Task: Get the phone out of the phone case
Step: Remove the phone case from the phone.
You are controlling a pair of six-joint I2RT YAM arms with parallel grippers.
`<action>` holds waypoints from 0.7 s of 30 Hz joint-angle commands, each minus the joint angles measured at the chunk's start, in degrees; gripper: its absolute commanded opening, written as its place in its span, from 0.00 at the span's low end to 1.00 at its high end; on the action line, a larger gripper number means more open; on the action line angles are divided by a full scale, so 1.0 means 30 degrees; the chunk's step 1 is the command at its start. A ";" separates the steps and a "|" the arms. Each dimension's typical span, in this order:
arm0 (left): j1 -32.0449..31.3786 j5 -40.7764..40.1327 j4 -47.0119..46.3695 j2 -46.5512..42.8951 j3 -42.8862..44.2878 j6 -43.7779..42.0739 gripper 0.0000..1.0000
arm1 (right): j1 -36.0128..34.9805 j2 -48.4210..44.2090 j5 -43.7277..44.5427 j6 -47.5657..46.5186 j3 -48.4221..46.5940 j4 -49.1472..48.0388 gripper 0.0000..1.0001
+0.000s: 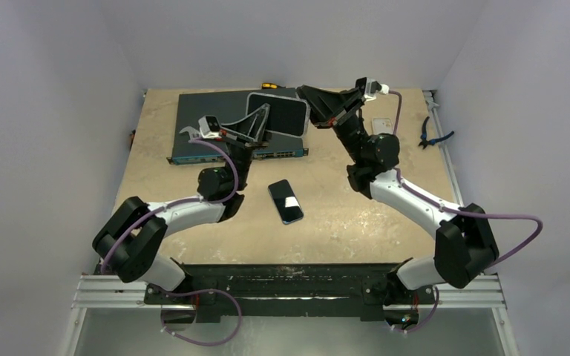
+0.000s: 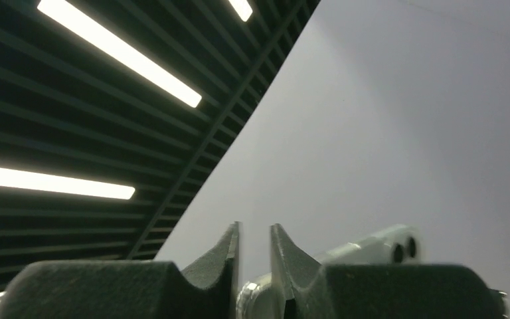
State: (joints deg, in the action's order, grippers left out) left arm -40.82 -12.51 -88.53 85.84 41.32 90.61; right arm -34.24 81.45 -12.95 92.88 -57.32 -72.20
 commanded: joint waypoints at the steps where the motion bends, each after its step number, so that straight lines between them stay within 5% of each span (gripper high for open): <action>1: -0.0598 0.2156 -0.4076 0.3845 -0.1219 -0.1129 0.00 | -0.2239 -0.1125 -0.5995 0.2550 -0.2606 -0.8836 0.00; 11: -0.0577 0.1955 -0.4450 0.3024 -0.1319 -0.1644 0.00 | -0.1596 -0.2377 -0.7504 0.1244 -0.1882 -0.7269 0.05; 14: -0.0553 0.1839 -0.4147 0.1311 -0.2124 -0.2867 0.00 | -0.0266 -0.5164 -0.8961 -0.3606 -0.1838 0.0435 0.30; 18: -0.0389 0.1977 -0.0967 -0.2261 -0.3108 -0.4873 0.00 | -0.0070 -0.8097 -0.6703 -1.4496 -0.4611 1.6437 0.52; 21: -0.0361 0.1879 0.3838 -0.5481 -0.3023 -0.7098 0.00 | -0.0035 -1.0070 -0.3361 -1.7458 -0.4310 2.0197 0.73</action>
State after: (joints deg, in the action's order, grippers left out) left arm -42.37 -5.37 -80.73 83.00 30.59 82.02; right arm -34.57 57.95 -31.68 64.62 -68.34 -40.14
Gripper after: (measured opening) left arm 0.150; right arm 0.614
